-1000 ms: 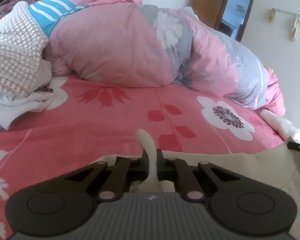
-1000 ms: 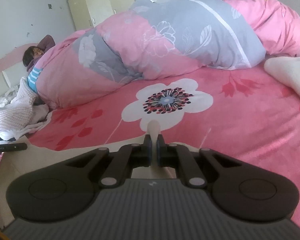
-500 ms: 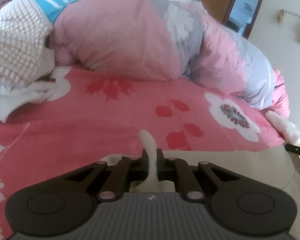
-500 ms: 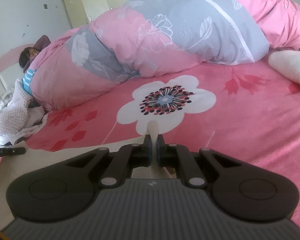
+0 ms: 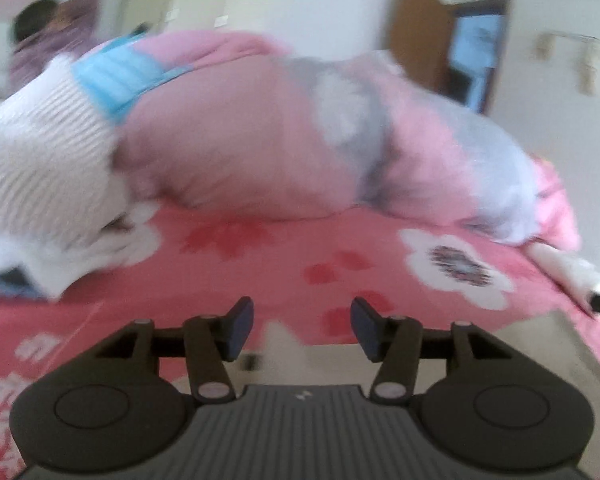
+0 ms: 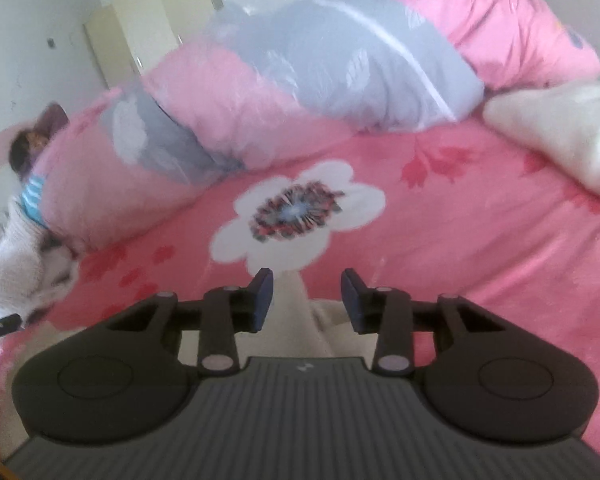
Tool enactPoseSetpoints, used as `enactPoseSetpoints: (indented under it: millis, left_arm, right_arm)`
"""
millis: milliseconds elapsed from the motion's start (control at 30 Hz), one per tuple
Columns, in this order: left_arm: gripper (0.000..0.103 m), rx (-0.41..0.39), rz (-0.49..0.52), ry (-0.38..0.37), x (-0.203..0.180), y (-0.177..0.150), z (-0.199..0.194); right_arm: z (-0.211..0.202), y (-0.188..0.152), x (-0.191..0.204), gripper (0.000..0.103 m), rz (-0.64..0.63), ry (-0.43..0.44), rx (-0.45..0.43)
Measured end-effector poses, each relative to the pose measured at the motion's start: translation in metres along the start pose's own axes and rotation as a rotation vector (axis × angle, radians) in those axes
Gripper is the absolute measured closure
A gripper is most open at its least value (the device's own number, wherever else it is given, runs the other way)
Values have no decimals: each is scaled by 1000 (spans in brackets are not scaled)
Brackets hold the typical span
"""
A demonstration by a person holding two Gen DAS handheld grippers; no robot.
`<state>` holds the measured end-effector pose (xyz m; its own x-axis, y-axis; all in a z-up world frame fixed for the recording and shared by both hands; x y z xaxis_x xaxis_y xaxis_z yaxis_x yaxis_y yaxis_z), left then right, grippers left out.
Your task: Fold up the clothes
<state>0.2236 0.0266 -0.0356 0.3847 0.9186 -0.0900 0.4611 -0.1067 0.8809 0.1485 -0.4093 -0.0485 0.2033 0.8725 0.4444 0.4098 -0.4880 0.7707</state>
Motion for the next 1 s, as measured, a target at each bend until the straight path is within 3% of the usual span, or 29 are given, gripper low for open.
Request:
enactPoseSetpoints:
  millis: [67,200,267,300,367,500,767,833,900,1000]
  left_arm:
    - [49,15,41,-57,-24,0,4]
    - [50,94,34,-52,-35,-21,33]
    - [56,143,-29,3,-19,-37,49]
    - [65,158,-74,17,-9,-44,54]
    - [67,139,-180,-22,7,-52,55]
    - [69,112,-259,-65,21,-56,53]
    - [69,109,-313,-103,30,-61,55]
    - [69,111,-320,-107,30,-61,55]
    - [69,115,-324,-108,30,-59,54]
    - [59,114,-313,-102,27,-54,47]
  right_arm:
    - [-8,0,19,66,-34,38,5]
    - [8,-15,51,69,-111,92,79]
    - [26,-25,53,72,-114,82,125]
    - [35,-28,47,75,-96,59,137]
    - [51,-31,28,79,-59,-8,143]
    - [61,-37,-12,102,108,-19,132]
    - [52,-32,-51,103,407,39,66]
    - [43,-26,-68,96,490,-2,28]
    - [29,-22,-90,96,559,-75,-2]
    - [0,-20,-100,96,633,-48,-39]
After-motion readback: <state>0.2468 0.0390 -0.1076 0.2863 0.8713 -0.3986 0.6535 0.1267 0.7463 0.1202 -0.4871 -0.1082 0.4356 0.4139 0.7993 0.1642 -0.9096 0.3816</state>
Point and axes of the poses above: each gripper's, at about its wrist camera, not at the fingertips, and z roughly the way its jaws point, x to its left, y to its top, the point moved 7 cm from there along z, roughly the way its jaws point, and after that the axes turned 7 degrees about z, right-handed, at the moved point
